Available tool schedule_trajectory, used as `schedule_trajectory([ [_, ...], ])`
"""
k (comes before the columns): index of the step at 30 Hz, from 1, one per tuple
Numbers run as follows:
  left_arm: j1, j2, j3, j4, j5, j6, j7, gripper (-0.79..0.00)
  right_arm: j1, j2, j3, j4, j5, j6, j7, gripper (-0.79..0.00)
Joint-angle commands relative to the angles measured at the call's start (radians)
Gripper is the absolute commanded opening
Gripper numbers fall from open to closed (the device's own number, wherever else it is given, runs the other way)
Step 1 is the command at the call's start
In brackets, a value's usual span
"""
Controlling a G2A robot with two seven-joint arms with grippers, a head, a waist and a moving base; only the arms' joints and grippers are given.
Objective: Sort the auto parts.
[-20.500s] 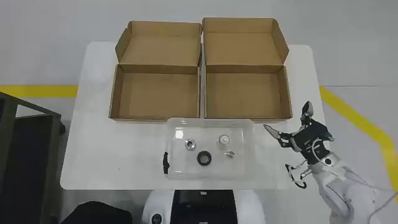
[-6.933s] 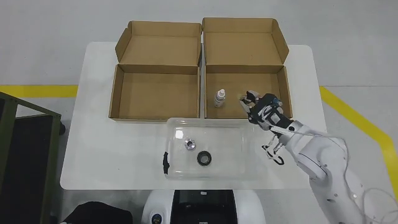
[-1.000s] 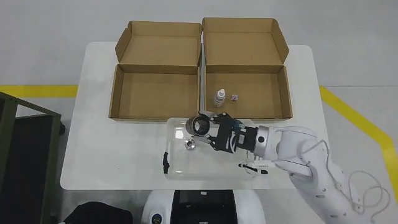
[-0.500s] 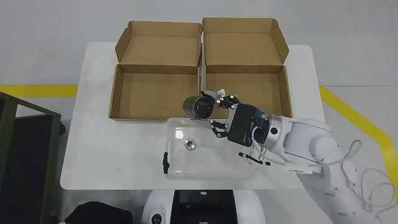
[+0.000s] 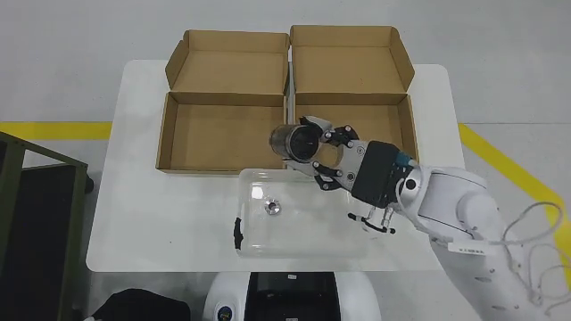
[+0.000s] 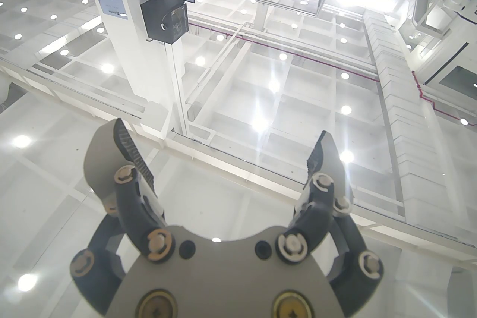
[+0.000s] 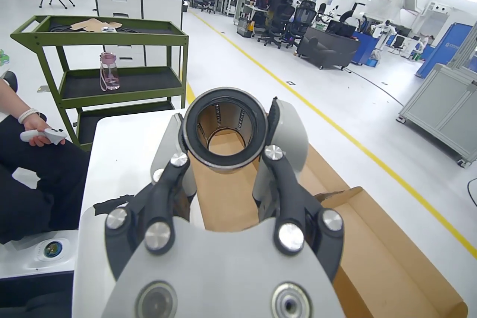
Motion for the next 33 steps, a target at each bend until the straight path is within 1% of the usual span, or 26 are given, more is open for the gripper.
schedule_trajectory([
  [1,0.000,0.000,0.000,0.000,0.000,0.000,0.000,0.000,0.004,-0.001,-0.008,0.015,-0.003,-0.001,0.002,-0.785],
  [7,0.000,0.000,0.000,0.000,0.000,0.000,0.000,0.000,0.047,-0.012,-0.085,0.096,-0.012,-0.004,0.034,-0.785],
  [13,0.000,0.000,0.000,0.000,0.000,0.000,0.000,0.000,0.104,-0.027,-0.175,0.169,-0.036,-0.006,0.103,-0.785],
  [17,0.000,0.000,0.000,0.000,0.000,0.000,0.000,0.000,0.153,-0.040,-0.227,0.223,-0.061,0.016,0.152,-0.785],
  [24,0.000,0.000,0.000,0.000,0.000,0.000,0.000,0.000,0.260,-0.076,-0.334,0.345,-0.072,0.065,0.195,-0.785],
  [33,0.000,0.000,0.000,0.000,0.000,0.000,0.000,0.000,0.392,-0.132,-0.443,0.507,-0.036,0.132,0.264,-0.785],
])
